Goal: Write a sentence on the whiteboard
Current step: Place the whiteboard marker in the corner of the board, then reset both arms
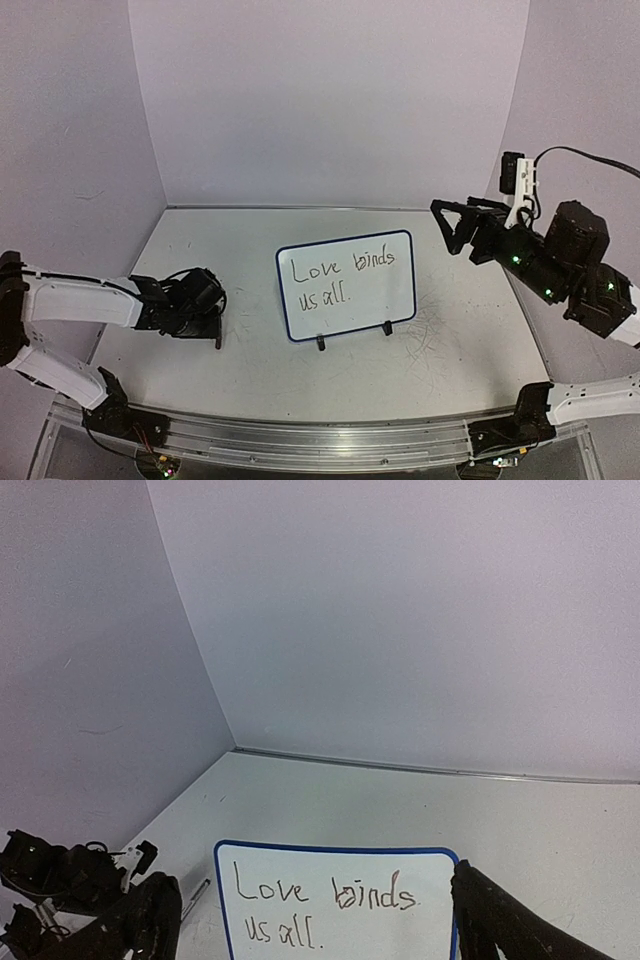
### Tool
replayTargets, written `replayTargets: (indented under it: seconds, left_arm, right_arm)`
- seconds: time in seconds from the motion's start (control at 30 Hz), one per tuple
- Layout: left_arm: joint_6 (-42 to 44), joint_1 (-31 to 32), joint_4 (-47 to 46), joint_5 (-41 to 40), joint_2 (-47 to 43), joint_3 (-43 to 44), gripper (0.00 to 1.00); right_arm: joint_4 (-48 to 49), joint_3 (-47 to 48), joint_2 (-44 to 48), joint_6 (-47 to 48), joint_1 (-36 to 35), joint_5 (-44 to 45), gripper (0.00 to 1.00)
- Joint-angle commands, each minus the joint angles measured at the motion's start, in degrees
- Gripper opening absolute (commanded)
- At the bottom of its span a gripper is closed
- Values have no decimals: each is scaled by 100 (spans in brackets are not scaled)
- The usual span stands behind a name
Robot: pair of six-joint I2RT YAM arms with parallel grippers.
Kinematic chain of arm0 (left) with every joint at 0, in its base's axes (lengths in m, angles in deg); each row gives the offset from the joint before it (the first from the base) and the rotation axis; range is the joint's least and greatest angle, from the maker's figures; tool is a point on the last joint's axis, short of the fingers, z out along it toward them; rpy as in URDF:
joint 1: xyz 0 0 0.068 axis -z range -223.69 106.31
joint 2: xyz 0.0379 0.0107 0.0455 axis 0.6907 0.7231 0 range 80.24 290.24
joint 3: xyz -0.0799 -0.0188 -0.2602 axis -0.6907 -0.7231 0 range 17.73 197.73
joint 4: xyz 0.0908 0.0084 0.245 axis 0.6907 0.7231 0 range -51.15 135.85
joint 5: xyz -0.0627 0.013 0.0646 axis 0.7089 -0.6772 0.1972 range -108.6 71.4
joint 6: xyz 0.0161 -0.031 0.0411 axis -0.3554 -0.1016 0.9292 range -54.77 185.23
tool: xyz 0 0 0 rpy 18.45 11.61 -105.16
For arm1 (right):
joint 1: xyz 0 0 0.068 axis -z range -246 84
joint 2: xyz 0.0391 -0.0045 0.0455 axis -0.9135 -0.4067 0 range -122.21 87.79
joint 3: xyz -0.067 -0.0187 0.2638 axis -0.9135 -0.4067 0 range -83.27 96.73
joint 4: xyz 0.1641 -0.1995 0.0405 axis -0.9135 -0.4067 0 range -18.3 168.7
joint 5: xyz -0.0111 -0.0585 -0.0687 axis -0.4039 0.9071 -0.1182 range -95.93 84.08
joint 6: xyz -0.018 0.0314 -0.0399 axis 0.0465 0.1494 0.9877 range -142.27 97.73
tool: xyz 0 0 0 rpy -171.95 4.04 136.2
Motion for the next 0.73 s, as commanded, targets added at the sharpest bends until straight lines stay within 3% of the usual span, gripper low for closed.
replayTargets:
  seconds: [0.0,0.1,0.2,0.27,0.43,0.7]
  left_arm:
    - [392,-24,503,-499,-1166,786,53]
    - [1118,-19,492,-621,-1881,1530,61]
    - [2030,-22,357,-462,-2123,2743,83]
    - [2513,-24,224,-272,-2120,3321,89]
    - [3431,-23,-646,631,-2168,4255,94]
    - [3898,-24,-1831,1257,-2578,3976,98]
  right_arm:
    - [-120,230,284,247,-24,445,98]
    - [-168,447,531,463,-25,735,98]
    - [-168,798,726,747,-23,824,98]
    - [-161,1056,737,933,-24,798,98]
    - [-111,1525,592,1135,-29,886,98]
    - [491,1141,697,1255,-26,1400,98]
